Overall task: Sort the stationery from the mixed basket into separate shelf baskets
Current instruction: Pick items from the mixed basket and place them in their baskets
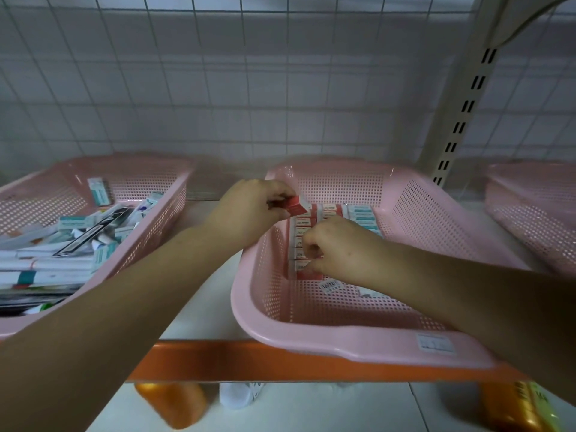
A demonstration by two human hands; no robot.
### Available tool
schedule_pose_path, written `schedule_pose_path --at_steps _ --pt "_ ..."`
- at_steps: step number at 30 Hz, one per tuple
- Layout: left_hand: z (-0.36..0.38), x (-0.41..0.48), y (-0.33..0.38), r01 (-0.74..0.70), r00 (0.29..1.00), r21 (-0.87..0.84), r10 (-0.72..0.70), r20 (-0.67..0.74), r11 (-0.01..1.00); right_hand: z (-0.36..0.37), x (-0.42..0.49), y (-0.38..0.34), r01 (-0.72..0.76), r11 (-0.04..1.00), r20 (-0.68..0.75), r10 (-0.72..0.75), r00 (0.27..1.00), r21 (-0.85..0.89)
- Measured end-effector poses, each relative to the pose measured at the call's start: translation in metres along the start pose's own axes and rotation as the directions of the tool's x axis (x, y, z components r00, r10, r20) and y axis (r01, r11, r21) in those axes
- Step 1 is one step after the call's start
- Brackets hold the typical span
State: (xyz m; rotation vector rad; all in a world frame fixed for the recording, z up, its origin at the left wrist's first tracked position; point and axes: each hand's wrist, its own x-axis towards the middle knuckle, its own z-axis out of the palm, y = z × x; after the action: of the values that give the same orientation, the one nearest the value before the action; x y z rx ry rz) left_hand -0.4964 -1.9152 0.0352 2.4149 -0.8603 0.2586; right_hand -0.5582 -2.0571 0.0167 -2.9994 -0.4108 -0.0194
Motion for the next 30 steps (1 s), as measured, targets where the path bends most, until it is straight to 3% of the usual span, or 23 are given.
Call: schedule_pose_path --at_steps 5,8,10,12,14,18,21,22,26,30 --pt "-0.001 0.000 0.000 0.060 0.998 -0.082 -0.057 0.031 0.995 -0.001 -0.003 0.002 -0.105 0.994 0.037 0.105 0.994 0.000" --pt "-0.001 0.000 0.000 0.107 0.994 -0.112 -0.104 0.036 0.988 -0.007 -0.001 0.003 -0.237 0.931 0.004 0.246 0.969 0.279" --pt "-0.001 0.000 0.001 0.116 0.993 -0.103 -0.113 0.037 0.988 -0.014 0.001 0.004 -0.296 0.751 -0.009 0.373 0.928 0.591" --pt "-0.004 -0.001 0.004 0.089 0.996 -0.059 -0.088 0.032 0.994 -0.019 0.002 0.005 -0.303 0.464 0.076 0.447 0.891 0.833" --pt "-0.006 -0.002 0.008 0.017 1.000 0.053 -0.018 0.021 0.998 -0.021 0.005 0.005 -0.282 0.271 0.141 0.441 0.886 0.920" --pt "-0.009 -0.001 0.015 -0.143 0.990 0.245 0.136 0.047 0.959 -0.025 0.006 0.007 -0.214 0.089 0.167 0.371 0.913 0.973" --pt "-0.010 0.002 0.012 -0.139 0.989 0.221 0.125 0.077 0.965 -0.032 0.001 0.016 -0.221 0.098 0.169 0.383 0.908 0.970" --pt "-0.009 0.003 0.010 -0.142 0.988 0.231 0.125 0.086 0.962 -0.035 -0.001 0.019 -0.251 0.152 0.175 0.395 0.902 0.956" --pt "-0.012 0.007 0.009 -0.210 0.968 0.303 0.153 0.200 0.930 -0.042 -0.007 0.024 -0.439 0.527 0.213 0.435 0.875 0.728" --pt "-0.016 0.019 0.023 -0.326 0.864 0.496 0.040 0.503 0.805 -0.040 -0.010 0.023 -0.554 0.602 0.354 0.428 0.832 0.574"
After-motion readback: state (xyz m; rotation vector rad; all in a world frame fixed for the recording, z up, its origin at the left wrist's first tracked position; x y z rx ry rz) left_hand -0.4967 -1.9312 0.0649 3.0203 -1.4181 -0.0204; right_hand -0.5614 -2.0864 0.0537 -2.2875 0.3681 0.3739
